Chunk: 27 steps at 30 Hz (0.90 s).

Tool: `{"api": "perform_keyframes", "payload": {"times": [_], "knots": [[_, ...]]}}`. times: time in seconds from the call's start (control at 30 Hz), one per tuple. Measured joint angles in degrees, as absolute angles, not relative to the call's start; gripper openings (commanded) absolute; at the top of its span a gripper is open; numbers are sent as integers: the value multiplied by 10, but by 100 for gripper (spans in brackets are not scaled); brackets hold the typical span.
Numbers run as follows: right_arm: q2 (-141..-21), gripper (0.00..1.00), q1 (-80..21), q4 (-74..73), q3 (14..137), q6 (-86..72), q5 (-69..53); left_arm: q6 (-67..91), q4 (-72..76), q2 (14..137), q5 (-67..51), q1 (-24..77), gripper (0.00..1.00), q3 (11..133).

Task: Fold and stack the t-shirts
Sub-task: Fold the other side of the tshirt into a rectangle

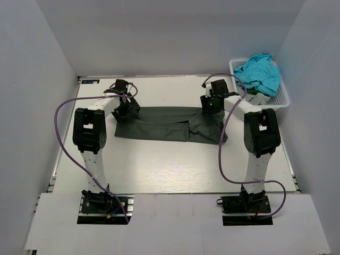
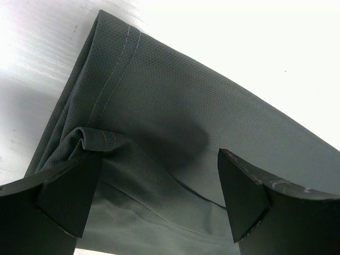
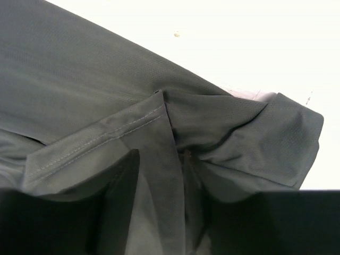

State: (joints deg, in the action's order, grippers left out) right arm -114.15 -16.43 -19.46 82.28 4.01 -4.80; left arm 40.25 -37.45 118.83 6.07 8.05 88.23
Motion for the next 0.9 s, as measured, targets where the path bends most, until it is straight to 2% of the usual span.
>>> {"api": "perform_keyframes", "payload": {"times": [0.07,0.13,0.27,0.43,0.5,0.53,0.8,0.87,0.9], "knots": [[-1143,21,-161,-194,823,38,-58,402,-375,1188,64,81,100,882],[-1144,18,-159,-194,822,37,-66,402,-375,1188,68,81,100,882],[-1144,27,-156,-191,817,36,-75,402,-375,1188,75,81,100,882],[-1144,36,-150,-191,816,37,-77,401,-377,1188,80,81,100,882],[-1144,36,-146,-191,816,37,-79,400,-378,1188,82,81,100,882],[-1144,40,-145,-191,815,38,-81,400,-378,1188,83,81,100,882],[-1144,44,-142,-189,803,51,-110,400,-379,1188,85,81,100,882],[-1144,37,-143,-187,803,55,-117,399,-380,1188,85,81,100,882],[-1144,37,-143,-185,802,57,-121,399,-381,1189,86,81,100,882]]}}
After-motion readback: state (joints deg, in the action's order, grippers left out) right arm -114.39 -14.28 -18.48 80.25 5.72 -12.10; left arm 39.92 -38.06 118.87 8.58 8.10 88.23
